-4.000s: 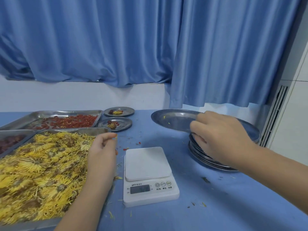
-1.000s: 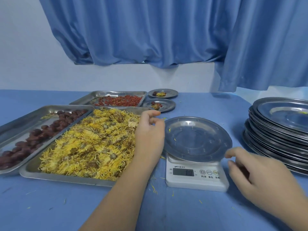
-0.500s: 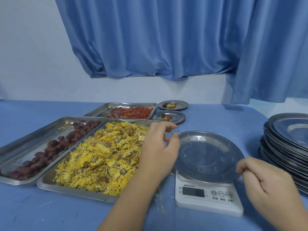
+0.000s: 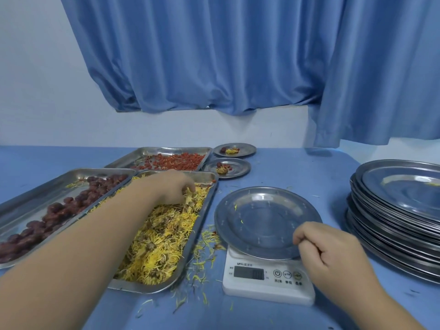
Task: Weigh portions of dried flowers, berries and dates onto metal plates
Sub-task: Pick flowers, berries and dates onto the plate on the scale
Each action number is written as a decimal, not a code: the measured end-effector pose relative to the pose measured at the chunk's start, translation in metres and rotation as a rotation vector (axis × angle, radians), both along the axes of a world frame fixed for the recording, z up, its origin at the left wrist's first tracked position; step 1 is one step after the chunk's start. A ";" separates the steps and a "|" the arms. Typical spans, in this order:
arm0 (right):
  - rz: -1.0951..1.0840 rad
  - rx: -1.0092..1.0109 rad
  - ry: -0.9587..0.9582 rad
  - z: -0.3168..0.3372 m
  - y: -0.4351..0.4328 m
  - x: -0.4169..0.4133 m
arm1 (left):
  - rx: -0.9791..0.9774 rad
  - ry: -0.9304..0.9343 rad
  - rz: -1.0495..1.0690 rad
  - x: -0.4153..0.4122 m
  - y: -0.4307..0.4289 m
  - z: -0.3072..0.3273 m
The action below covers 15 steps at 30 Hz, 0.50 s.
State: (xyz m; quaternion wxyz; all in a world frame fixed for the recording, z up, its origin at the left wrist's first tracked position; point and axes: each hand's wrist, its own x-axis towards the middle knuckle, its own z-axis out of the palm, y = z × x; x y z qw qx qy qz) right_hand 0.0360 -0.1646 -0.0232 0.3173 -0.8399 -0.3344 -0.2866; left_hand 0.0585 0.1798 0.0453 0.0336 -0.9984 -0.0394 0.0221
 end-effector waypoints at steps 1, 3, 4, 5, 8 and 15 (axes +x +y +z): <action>0.005 0.007 -0.004 0.000 0.000 0.000 | -0.007 -0.023 -0.003 0.000 0.001 0.000; 0.009 0.024 -0.002 0.000 -0.001 -0.001 | -0.011 -0.082 -0.012 -0.002 0.003 0.004; 0.010 0.032 0.000 0.001 -0.002 -0.001 | -0.009 -0.105 -0.014 -0.003 0.004 0.008; 0.010 0.038 0.000 0.001 -0.002 -0.001 | -0.011 -0.123 -0.015 -0.006 0.005 0.012; 0.011 0.057 -0.002 0.001 -0.002 -0.001 | -0.068 -0.170 -0.012 -0.017 0.004 0.025; -0.018 0.113 0.040 0.004 -0.003 -0.002 | -0.448 -0.241 -0.099 -0.033 -0.051 0.028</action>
